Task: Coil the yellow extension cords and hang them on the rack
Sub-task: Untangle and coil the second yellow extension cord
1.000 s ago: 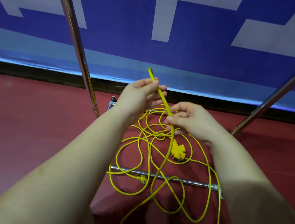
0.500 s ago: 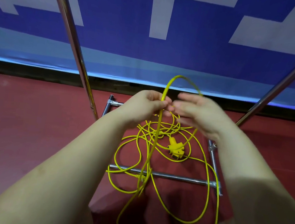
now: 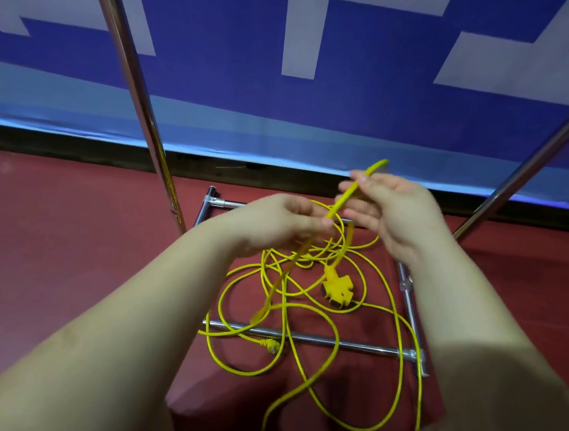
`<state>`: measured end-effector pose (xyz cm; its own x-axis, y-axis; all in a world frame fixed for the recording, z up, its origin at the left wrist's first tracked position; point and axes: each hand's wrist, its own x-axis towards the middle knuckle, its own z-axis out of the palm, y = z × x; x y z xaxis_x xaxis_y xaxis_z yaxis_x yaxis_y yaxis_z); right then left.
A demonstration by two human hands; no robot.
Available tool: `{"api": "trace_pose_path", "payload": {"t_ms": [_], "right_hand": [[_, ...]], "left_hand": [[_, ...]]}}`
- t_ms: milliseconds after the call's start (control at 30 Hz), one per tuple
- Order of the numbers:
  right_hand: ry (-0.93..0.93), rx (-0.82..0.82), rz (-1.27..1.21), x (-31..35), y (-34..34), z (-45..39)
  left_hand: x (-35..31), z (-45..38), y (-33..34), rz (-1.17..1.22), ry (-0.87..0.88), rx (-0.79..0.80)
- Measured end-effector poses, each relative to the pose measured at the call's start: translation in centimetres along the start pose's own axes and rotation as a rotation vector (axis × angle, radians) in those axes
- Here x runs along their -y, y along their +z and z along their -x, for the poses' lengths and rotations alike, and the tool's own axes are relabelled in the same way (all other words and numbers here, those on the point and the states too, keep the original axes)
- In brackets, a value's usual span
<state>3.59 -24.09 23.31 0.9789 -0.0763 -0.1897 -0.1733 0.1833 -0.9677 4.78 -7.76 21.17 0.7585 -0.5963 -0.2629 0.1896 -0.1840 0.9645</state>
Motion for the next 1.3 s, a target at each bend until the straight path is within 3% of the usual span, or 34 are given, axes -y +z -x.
{"api": "trace_pose_path", "payload": {"t_ms": [100, 167, 233, 333, 433, 500, 600, 733, 867, 967, 1167, 1300], "right_hand": [[-0.019, -0.028, -0.257, 1.0, -0.7, -0.1], [-0.033, 0.009, -0.265, 1.1, -0.8, 0.1], [-0.031, 0.053, -0.133, 0.6, -0.7, 0.2], [0.031, 0.107, 0.235, -0.5, -0.6, 0.3], [0.096, 0.27, 0.583, -1.4, -0.2, 0.8], [0.174, 0.402, 0.686, -2.0, 0.4, 1.2], [0.121, 0.525, 0.71, -2.7, 1.2, 1.3], [0.038, 0.439, 0.51, -1.4, 1.7, 1.4], [-0.011, 0.147, -0.009, 0.4, 1.0, 0.7], [-0.021, 0.034, -0.287, 1.1, 0.2, 0.3], [-0.031, 0.006, -0.309, 1.0, -0.5, 0.0], [0.032, 0.069, 0.019, 0.1, -0.4, -0.1]], "left_hand": [[0.3, -0.2, -0.2, -0.143, 0.027, -0.036], [0.3, -0.4, -0.4, -0.191, 0.057, -0.106], [0.1, -0.5, -0.4, -0.139, 0.073, -0.166], [-0.3, -0.6, -0.4, 0.121, 0.084, -0.248], [-0.8, -0.8, -0.8, 0.381, 0.118, -0.32], [-1.0, -0.7, -1.0, 0.497, 0.141, -0.345], [-1.2, -0.7, -1.0, 0.62, 0.167, -0.374], [-1.5, -0.7, -1.2, 0.584, 0.188, -0.369], [-0.5, -0.6, -0.9, 0.162, 0.008, -0.18], [0.0, -0.3, -0.7, -0.068, -0.037, -0.084], [-0.3, 0.1, -1.1, -0.258, 0.03, -0.136], [-0.6, 0.0, -1.0, -0.109, 0.027, -0.205]]}}
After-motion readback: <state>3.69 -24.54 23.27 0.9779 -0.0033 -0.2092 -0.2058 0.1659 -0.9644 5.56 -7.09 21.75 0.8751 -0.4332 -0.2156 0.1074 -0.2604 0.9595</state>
